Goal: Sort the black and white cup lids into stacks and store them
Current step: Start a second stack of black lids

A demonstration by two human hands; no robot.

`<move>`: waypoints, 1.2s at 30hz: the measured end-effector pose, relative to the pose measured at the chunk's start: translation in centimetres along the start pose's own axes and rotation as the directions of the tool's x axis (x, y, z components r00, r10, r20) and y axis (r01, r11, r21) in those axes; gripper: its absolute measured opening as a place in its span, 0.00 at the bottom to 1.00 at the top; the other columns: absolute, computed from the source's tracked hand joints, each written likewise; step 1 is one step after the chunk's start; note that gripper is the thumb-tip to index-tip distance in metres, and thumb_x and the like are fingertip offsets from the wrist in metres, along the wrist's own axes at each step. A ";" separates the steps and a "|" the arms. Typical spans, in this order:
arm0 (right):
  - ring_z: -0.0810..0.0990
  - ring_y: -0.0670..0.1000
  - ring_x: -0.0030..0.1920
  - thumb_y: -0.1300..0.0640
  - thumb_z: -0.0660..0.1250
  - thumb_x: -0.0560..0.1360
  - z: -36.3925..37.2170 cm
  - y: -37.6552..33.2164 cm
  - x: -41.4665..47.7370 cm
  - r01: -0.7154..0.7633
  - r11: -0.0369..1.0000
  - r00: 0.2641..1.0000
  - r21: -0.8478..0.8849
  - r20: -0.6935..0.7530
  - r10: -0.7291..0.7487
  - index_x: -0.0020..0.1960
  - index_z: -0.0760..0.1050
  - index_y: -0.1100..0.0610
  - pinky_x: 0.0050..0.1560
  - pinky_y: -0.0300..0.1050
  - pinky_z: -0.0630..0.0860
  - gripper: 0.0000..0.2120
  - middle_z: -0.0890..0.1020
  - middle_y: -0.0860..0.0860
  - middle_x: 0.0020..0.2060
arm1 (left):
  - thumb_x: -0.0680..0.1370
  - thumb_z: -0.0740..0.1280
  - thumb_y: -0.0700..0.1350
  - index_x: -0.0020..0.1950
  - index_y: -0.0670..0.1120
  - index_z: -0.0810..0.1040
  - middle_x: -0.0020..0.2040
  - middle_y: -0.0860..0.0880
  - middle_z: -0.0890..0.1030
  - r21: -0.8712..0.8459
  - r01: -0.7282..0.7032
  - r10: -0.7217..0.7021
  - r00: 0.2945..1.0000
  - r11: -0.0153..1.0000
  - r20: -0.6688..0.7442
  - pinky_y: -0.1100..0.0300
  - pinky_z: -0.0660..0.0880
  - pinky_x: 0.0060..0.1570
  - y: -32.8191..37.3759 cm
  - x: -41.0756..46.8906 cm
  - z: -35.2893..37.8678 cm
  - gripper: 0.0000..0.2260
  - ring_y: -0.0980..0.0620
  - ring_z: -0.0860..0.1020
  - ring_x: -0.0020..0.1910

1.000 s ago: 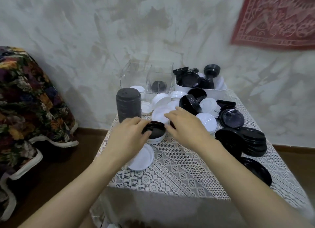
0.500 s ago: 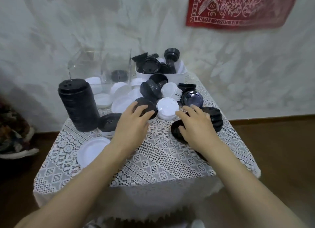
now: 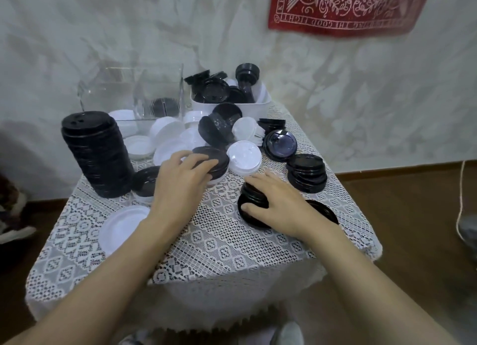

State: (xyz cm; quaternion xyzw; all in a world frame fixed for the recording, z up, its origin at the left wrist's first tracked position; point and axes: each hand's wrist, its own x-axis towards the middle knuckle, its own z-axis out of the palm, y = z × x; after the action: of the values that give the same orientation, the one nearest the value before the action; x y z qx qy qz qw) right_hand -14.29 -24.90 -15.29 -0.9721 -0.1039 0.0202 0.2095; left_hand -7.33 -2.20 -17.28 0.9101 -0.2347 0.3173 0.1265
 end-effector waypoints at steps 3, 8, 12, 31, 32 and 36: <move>0.55 0.49 0.81 0.50 0.69 0.80 0.4 -0.1 0.5 0.035 0.998 0.999 0.045 -0.016 -0.034 0.82 0.59 0.46 0.80 0.49 0.54 0.34 0.64 0.43 0.80 | 0.75 0.77 0.40 0.63 0.48 0.85 0.57 0.48 0.86 -0.036 -0.033 0.031 0.999 0.999 -0.031 0.44 0.78 0.54 0.3 -0.7 -0.8 0.17 0.38 0.80 0.59; 0.68 0.50 0.75 0.68 0.66 0.76 0.6 -0.1 1.5 -0.054 0.976 0.992 0.212 -0.096 0.076 0.80 0.66 0.49 0.67 0.37 0.61 0.35 0.71 0.46 0.75 | 0.76 0.75 0.39 0.68 0.46 0.82 0.68 0.44 0.80 -0.094 -0.087 0.088 0.996 0.992 0.000 0.42 0.75 0.64 0.5 -3.3 -1.7 0.20 0.39 0.76 0.70; 0.75 0.52 0.70 0.69 0.62 0.75 0.4 0.5 1.3 -0.047 0.977 0.983 0.209 -0.166 0.083 0.75 0.74 0.48 0.70 0.46 0.69 0.32 0.79 0.48 0.70 | 0.81 0.69 0.47 0.62 0.49 0.84 0.61 0.52 0.83 -0.250 -0.189 0.188 0.982 0.950 -0.027 0.51 0.75 0.59 2.5 -4.1 -3.4 0.11 0.47 0.79 0.59; 0.80 0.34 0.57 0.46 0.75 0.75 -2.4 1.9 0.7 -0.041 0.818 0.980 0.573 -0.136 0.144 0.71 0.77 0.48 0.61 0.30 0.74 0.25 0.83 0.41 0.59 | 0.82 0.69 0.43 0.51 0.49 0.81 0.40 0.50 0.84 -0.720 0.552 -0.172 0.828 0.421 0.534 0.54 0.76 0.39 3.4 -6.6 -4.3 0.02 0.53 0.78 0.35; 0.81 0.36 0.59 0.46 0.77 0.73 -2.5 2.2 0.4 -0.057 0.814 0.983 0.578 -0.112 0.148 0.71 0.77 0.47 0.65 0.36 0.75 0.28 0.83 0.40 0.60 | 0.82 0.69 0.41 0.53 0.44 0.80 0.41 0.45 0.85 -0.727 0.630 -0.228 0.777 0.273 0.587 0.53 0.77 0.39 3.2 -6.5 -4.4 0.02 0.50 0.79 0.36; 0.82 0.41 0.61 0.36 0.77 0.62 -1.5 2.1 -0.4 -0.099 0.865 0.991 0.491 -0.029 0.130 0.67 0.75 0.36 0.69 0.54 0.75 0.33 0.83 0.38 0.61 | 0.82 0.67 0.40 0.61 0.42 0.78 0.48 0.37 0.86 -0.654 0.756 -0.281 0.625 -0.014 0.728 0.57 0.82 0.35 2.7 -5.8 -4.8 0.08 0.46 0.84 0.40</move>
State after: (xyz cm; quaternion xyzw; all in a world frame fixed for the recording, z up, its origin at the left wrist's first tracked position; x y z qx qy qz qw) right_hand -14.17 -27.48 -14.83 -0.8922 -0.0312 0.0284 0.4497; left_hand -15.19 -0.65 -17.08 0.6904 -0.0226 -0.1560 0.7060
